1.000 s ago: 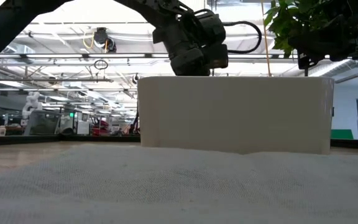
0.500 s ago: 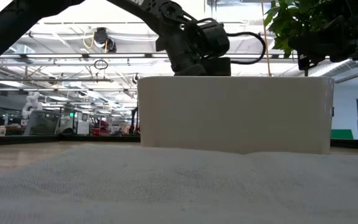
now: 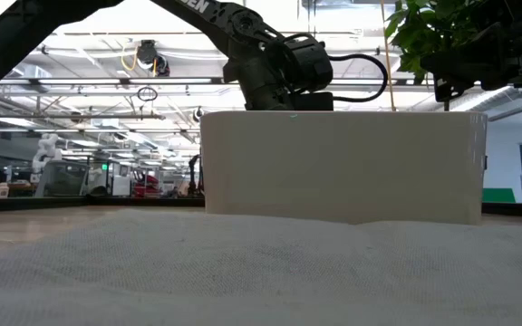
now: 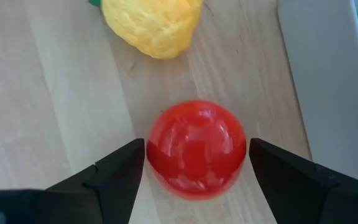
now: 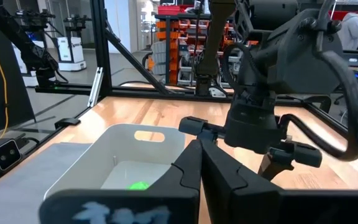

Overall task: Pick and placing Produce into tupperware
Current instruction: Put the red tomato into the gray bin

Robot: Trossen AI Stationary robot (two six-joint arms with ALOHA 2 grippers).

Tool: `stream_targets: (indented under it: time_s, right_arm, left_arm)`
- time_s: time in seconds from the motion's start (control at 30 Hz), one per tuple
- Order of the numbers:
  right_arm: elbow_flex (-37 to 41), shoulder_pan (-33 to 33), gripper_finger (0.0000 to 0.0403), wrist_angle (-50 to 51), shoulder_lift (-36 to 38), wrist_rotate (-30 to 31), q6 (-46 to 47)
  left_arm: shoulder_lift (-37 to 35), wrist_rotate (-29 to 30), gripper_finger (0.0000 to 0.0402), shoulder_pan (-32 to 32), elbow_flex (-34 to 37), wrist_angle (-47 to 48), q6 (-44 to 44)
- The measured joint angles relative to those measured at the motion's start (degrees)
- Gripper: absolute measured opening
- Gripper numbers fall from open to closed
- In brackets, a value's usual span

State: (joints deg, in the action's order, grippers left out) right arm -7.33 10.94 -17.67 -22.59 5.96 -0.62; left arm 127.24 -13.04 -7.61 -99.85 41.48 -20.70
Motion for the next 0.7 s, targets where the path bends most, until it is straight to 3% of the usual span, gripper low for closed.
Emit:
stream_targets:
  time_s: [0.7]
  right_arm:
    - [0.0, 0.0, 0.0, 0.0, 0.0, 0.0, 0.0]
  left_arm:
    - [0.0, 0.0, 0.0296, 0.3, 0.0, -1.5, -0.2]
